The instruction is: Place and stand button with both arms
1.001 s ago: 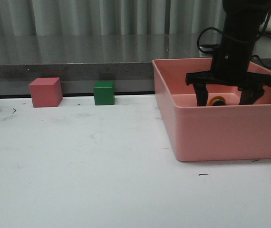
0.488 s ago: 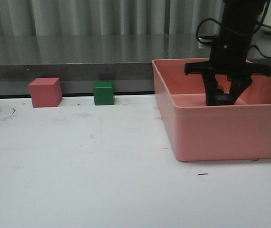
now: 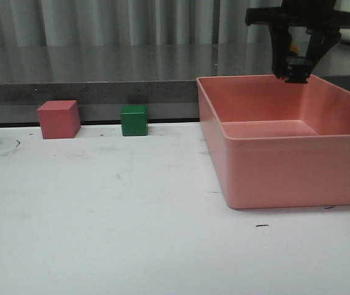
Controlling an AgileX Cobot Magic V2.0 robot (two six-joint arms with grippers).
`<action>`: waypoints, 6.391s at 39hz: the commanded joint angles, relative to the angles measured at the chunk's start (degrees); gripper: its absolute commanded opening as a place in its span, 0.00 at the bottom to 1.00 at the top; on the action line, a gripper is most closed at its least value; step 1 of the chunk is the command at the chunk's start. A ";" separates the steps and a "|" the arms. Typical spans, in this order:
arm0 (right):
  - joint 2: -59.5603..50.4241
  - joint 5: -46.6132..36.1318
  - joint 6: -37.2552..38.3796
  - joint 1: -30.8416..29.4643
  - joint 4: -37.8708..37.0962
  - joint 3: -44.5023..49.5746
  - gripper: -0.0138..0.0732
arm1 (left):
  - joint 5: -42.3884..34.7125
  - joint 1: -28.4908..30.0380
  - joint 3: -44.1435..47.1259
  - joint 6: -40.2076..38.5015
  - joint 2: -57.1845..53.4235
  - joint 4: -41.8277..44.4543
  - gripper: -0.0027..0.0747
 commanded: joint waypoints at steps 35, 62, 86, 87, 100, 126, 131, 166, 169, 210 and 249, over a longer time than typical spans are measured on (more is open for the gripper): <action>-12.65 0.04 -2.85 21.75 5.34 -3.65 0.44 | -4.93 0.04 -1.94 -0.37 0.82 0.03 0.90; -3.17 -3.59 2.56 34.13 7.01 -3.65 0.44 | -4.93 0.04 -1.94 -0.37 0.82 0.03 0.90; 11.97 -15.12 17.92 34.07 2.99 -3.65 0.44 | -4.93 0.04 -1.94 -0.37 0.82 0.03 0.90; 12.40 -15.20 18.20 34.07 2.94 -3.65 0.44 | -4.93 0.04 -1.94 -0.37 0.82 0.03 0.90; 14.69 -15.23 18.33 34.07 2.46 -3.65 0.51 | -4.93 0.04 -1.94 -0.37 0.82 0.03 0.90; 8.27 -10.04 15.80 34.07 0.00 -6.54 0.74 | -4.93 0.04 -1.94 -0.37 0.82 0.03 0.90; 5.60 -9.32 12.39 34.07 0.00 -6.54 0.67 | -4.93 0.04 -1.94 -0.37 0.82 0.03 0.90; -15.25 6.28 -0.60 25.43 0.37 -9.33 0.08 | -4.93 0.04 -1.94 -0.37 0.82 0.03 0.90; -17.30 6.28 -1.40 22.50 0.37 -9.27 0.08 | -4.93 0.04 -1.94 -0.37 0.82 0.03 0.90; -67.50 -30.82 -5.84 8.39 -4.30 60.30 0.08 | -4.93 0.04 -1.94 -0.37 0.82 0.03 0.90; -100.57 -64.99 -5.84 8.39 -6.54 92.15 0.08 | -4.96 0.04 -1.94 -0.37 0.82 -0.46 0.90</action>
